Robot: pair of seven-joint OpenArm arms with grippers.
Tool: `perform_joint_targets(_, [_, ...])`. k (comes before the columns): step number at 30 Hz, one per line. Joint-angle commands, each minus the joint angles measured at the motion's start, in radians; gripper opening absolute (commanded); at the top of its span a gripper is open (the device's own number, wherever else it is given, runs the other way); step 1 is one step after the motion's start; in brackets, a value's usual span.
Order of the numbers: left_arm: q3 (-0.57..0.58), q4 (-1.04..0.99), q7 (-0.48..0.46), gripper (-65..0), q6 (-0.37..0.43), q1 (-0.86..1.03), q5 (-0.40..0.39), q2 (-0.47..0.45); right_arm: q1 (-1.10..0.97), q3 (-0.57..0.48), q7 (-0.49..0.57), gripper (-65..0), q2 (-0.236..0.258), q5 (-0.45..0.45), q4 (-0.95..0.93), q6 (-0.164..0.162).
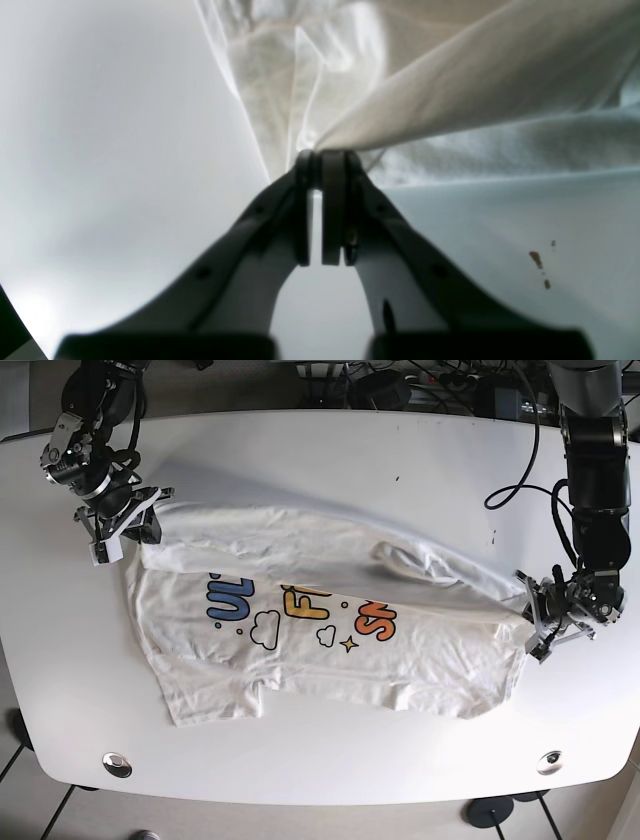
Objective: Fold the T-shirt properly
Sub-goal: 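Pull the shirt's edge with the left gripper toward the right gripper's side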
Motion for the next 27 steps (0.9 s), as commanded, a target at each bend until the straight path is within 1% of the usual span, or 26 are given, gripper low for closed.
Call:
perform_joint_targets(1, [0.001,-0.042,-0.066,-65.0,0.002,-0.047,-0.01,-0.023,-0.006,0.005,0.02,-63.1,0.017,0.005,-0.008,0.001])
perform_joint_targets(4, [0.006,-0.114,-0.136,-65.0,0.002,-0.065,-0.01,-0.038,-0.011,0.02,0.02,-63.1,0.017,0.005,-0.018,0.002])
perform_joint_targets(6, [0.006,-0.148,-0.167,-65.0,0.002,-0.083,-0.01,-0.038,-0.021,0.034,0.02,-63.1,0.017,0.005,-0.018,0.002])
perform_joint_targets(10, [0.008,-0.165,-0.248,-65.0,0.002,-0.094,-0.01,-0.037,-0.026,0.039,0.02,-63.1,0.017,0.001,-0.018,0.004])
perform_joint_targets(13, [0.008,-0.165,-0.277,-65.0,0.002,-0.123,-0.01,-0.037,-0.028,0.034,0.02,-63.1,0.011,-0.079,-0.018,0.005])
perform_joint_targets(14, [0.008,-0.165,-0.279,-65.0,0.002,-0.132,0.003,-0.037,-0.028,0.034,0.029,-63.1,0.011,-0.102,-0.018,0.018])
perform_joint_targets(16, [0.006,-0.165,-0.307,-65.0,0.002,-0.134,0.055,-0.035,-0.031,0.039,0.052,-63.1,0.009,-0.136,-0.018,0.061])
perform_joint_targets(18, [0.005,-0.165,-0.342,-65.0,0.002,-0.132,0.112,-0.035,-0.031,0.04,0.052,-63.1,0.009,-0.165,-0.018,0.079])
perform_joint_targets(20, [0.001,-0.166,-0.354,-65.0,0.002,-0.131,0.137,-0.034,-0.041,0.04,0.055,-63.1,0.009,-0.16,-0.018,0.084])
perform_joint_targets(23, [0.0,-0.166,-0.346,-65.0,0.002,-0.131,0.137,-0.034,-0.048,0.04,0.055,-63.1,0.009,-0.154,-0.015,0.084])
perform_joint_targets(25, [-0.003,-0.166,-0.346,-53.9,0.002,-0.131,0.132,-0.034,-0.051,0.04,0.055,-63.1,0.005,-0.154,-0.013,0.088])
perform_joint_targets(27, [-0.005,-0.165,-0.346,-42.4,0.002,-0.131,0.131,-0.034,-0.051,0.042,0.055,-63.1,-0.015,-0.156,-0.012,0.113])
